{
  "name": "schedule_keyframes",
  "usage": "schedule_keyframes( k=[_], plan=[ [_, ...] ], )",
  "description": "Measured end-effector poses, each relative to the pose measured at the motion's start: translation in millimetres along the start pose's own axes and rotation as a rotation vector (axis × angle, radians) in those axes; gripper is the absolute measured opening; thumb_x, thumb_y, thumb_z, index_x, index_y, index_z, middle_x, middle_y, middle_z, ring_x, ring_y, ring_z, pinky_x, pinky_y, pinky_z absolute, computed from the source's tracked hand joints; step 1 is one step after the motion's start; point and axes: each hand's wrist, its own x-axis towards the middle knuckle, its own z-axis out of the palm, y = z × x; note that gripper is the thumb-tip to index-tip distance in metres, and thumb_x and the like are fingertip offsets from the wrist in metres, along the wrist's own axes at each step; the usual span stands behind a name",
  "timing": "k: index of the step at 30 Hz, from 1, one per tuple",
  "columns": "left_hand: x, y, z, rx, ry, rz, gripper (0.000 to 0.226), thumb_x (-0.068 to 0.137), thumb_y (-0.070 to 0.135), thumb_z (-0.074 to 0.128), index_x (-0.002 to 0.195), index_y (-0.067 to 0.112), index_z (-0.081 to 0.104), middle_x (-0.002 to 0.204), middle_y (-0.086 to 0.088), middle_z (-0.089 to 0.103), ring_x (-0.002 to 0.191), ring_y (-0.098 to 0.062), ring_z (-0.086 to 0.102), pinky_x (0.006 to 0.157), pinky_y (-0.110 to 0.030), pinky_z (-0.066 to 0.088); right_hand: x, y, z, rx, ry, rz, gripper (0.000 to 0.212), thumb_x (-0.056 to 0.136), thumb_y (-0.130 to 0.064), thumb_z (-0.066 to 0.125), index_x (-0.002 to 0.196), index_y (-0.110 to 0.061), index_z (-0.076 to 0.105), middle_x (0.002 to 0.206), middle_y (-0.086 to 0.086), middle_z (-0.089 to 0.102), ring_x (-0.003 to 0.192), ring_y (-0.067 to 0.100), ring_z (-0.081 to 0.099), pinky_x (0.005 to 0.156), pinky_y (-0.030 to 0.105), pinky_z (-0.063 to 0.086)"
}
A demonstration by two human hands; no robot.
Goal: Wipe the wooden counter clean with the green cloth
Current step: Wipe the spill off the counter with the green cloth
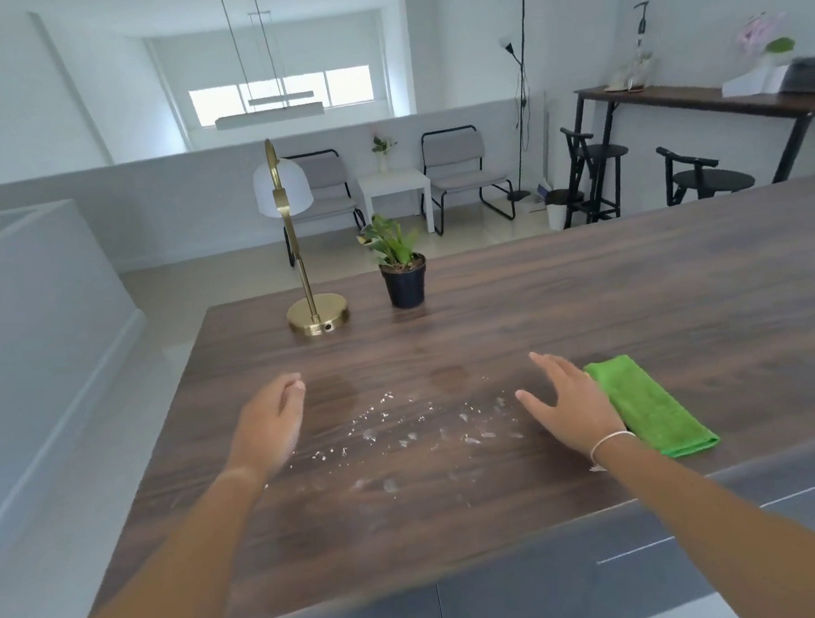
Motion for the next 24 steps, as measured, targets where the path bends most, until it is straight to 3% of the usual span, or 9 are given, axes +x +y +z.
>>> schedule_keyframes(
  k=[3,8,13,17,24],
  plan=[
    [-37.4,-8.8,-1.7,0.102,0.065,-0.05,0.035,0.096,0.024,0.044,0.125,0.009,0.056,0.131,-0.012,0.058,0.124,-0.029,0.05,0.108,-0.038,0.034,-8.2,27.0,-16.7,-0.239,-0.02,-0.008,0.061,0.089,-0.045,0.05,0.143,-0.021,0.034,0.15,0.006,0.035,0.14,0.028,0.026,0.115,0.041,0.02],
    [-101.1,-32.3,-8.7,0.323,0.134,-0.155,0.036,0.094,0.024,0.046,0.126,0.011,0.054,0.134,-0.014,0.055,0.126,-0.035,0.046,0.109,-0.046,0.033,-11.0,75.3,-34.9,-0.447,-0.167,0.102,0.061,0.091,-0.056,0.031,0.144,-0.026,0.026,0.155,-0.002,0.023,0.144,0.028,0.012,0.115,0.049,0.011],
    [-132.3,-50.8,-20.6,0.473,0.15,-0.316,0.044,0.095,0.029,0.043,0.135,0.012,0.046,0.147,-0.013,0.041,0.136,-0.037,0.033,0.113,-0.049,0.025,-3.5,76.1,-25.7,-0.396,-0.214,0.111,0.059,0.093,-0.05,0.026,0.145,-0.023,0.023,0.157,-0.004,0.018,0.145,0.027,0.01,0.115,0.048,0.012],
    [-138.6,-61.5,-18.6,0.55,0.133,-0.333,0.046,0.095,0.03,0.043,0.136,0.01,0.045,0.15,-0.014,0.037,0.138,-0.037,0.03,0.116,-0.047,0.02,8.1,60.4,-11.9,-0.372,-0.259,0.088,0.056,0.095,-0.045,0.024,0.147,-0.024,0.019,0.158,-0.006,0.013,0.145,0.026,0.007,0.117,0.046,0.009],
    [-136.4,-73.5,-16.1,0.618,0.129,-0.341,0.051,0.094,0.041,0.04,0.139,0.018,0.042,0.153,-0.011,0.033,0.141,-0.032,0.026,0.118,-0.044,0.015,7.0,-0.6,21.2,-0.349,-0.384,-0.18,0.054,0.098,-0.04,0.021,0.148,-0.025,0.014,0.159,-0.006,0.009,0.146,0.023,0.005,0.118,0.042,0.006]
  ],
)
